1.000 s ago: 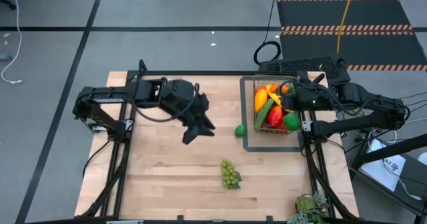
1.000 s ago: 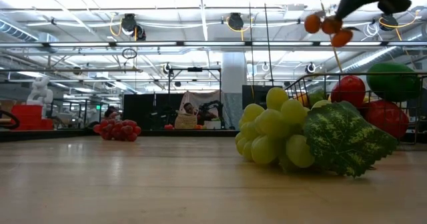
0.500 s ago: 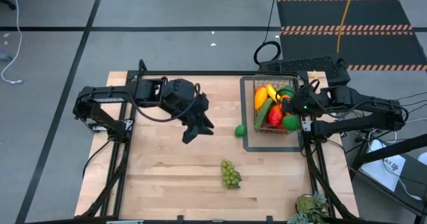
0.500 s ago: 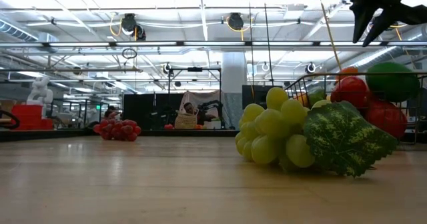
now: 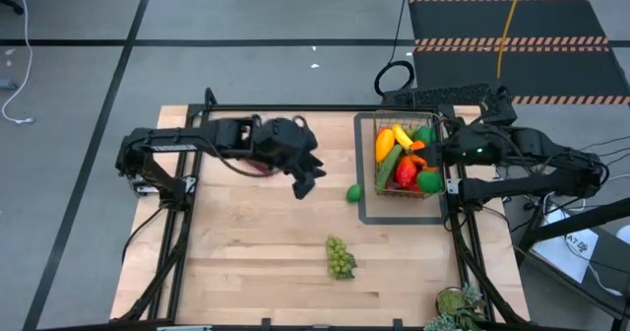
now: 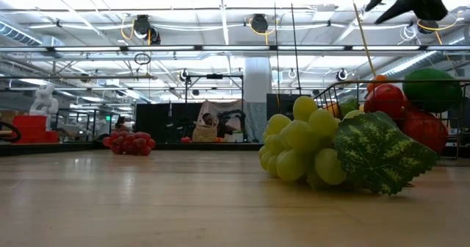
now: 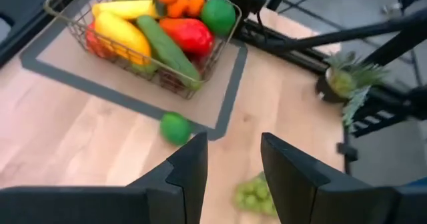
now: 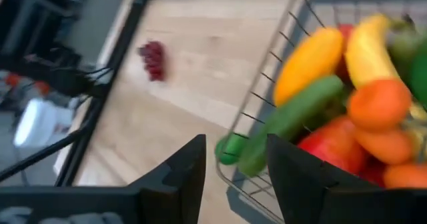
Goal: Build produce basket
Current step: Put the green lime into the wire basket
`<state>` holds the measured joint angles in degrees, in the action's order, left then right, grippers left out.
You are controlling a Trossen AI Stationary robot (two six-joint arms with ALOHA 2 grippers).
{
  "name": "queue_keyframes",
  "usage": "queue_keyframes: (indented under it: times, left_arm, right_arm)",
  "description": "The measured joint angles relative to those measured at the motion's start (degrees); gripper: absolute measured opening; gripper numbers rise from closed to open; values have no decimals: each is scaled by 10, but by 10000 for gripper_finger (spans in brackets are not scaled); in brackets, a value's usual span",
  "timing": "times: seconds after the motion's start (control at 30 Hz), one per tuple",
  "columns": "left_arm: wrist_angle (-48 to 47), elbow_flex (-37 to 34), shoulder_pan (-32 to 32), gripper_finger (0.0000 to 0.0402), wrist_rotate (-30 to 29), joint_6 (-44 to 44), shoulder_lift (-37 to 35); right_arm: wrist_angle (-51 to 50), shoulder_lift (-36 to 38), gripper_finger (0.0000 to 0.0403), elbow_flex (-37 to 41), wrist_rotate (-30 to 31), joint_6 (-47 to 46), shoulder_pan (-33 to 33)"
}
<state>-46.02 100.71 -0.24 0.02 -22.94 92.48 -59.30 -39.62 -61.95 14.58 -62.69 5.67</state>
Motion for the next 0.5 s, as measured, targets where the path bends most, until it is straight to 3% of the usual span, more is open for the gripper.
queue_keyframes:
  times: [0.27, 0.5]
  left_arm:
    - [77, 0, -14, 160, -50, 94, 88]
    - [148, 0, -14, 283, -80, 107, 178]
  right_arm:
    - [12, 47, 143, 0, -28, 112, 0]
    - [43, 62, 142, 0, -57, 147, 0]
